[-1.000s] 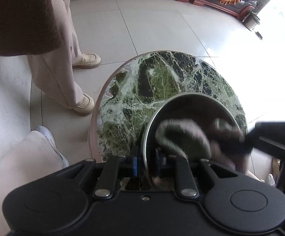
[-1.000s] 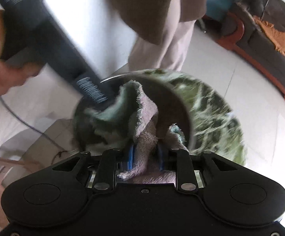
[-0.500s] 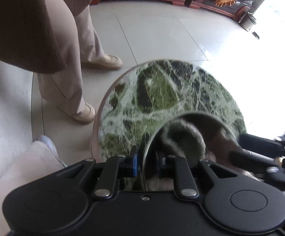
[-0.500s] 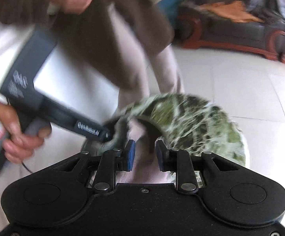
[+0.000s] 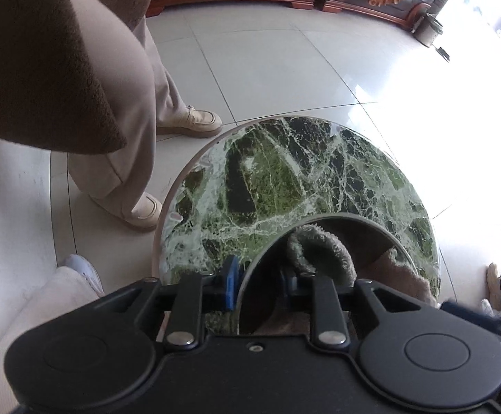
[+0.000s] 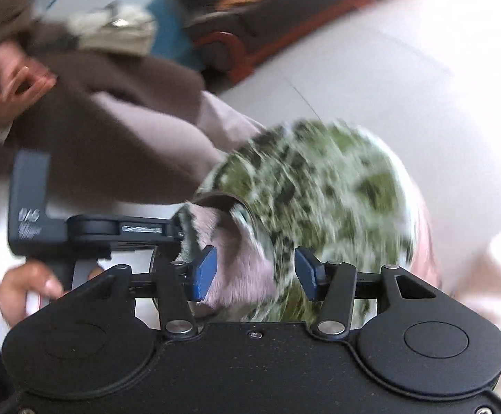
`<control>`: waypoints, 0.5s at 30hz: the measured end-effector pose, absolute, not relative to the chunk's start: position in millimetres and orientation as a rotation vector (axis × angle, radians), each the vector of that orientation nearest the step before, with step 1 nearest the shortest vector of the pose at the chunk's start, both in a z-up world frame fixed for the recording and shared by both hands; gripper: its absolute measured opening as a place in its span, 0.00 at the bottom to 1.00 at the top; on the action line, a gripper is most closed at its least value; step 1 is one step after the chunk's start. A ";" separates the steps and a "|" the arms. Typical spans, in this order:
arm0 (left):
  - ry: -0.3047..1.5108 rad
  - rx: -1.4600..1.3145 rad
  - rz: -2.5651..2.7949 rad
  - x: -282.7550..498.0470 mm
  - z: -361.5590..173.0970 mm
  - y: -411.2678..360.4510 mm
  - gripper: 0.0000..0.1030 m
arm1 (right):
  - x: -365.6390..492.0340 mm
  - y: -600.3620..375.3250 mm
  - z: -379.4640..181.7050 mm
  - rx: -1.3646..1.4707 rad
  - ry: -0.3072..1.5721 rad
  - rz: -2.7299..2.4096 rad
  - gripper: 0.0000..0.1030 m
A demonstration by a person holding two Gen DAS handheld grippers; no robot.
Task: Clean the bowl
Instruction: 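Wipe the bowl inner wall with the pink towel in the right gripper while the left gripper holds the rim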
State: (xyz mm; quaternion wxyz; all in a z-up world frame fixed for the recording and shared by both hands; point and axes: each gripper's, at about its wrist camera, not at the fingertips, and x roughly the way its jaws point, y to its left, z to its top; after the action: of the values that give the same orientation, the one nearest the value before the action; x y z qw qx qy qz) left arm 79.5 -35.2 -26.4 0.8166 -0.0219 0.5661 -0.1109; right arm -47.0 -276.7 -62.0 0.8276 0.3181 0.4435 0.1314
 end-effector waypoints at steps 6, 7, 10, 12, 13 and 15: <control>1.207 -0.070 -0.229 74.7 -29.4 -32.9 0.19 | -36.5 -248.5 -88.2 0.714 1.020 0.296 0.32; 1.209 -0.075 -0.228 73.5 -29.8 -31.9 0.18 | -33.1 -246.4 -91.1 0.704 1.025 0.299 0.29; 1.221 -0.086 -0.228 69.7 -31.3 -29.9 0.16 | -28.2 -249.7 -90.7 0.620 1.011 0.311 0.27; 1.240 -0.093 -0.233 65.4 -32.3 -28.7 0.15 | -19.9 -248.1 -88.4 0.547 1.001 0.323 0.25; 1.250 -0.092 -0.237 63.3 -32.6 -28.6 0.15 | -12.6 -246.2 -88.9 0.518 1.000 0.330 0.23; 1.266 -0.089 -0.247 58.6 -32.4 -29.1 0.15 | 2.3 -244.9 -86.5 0.432 1.006 0.361 0.22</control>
State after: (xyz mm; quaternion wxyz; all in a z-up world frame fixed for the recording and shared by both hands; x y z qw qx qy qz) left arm 58.6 -29.1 -32.4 0.7983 -0.0415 0.5898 -0.1150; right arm 2.3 -244.9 -86.5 0.8385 0.2045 0.4755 0.1705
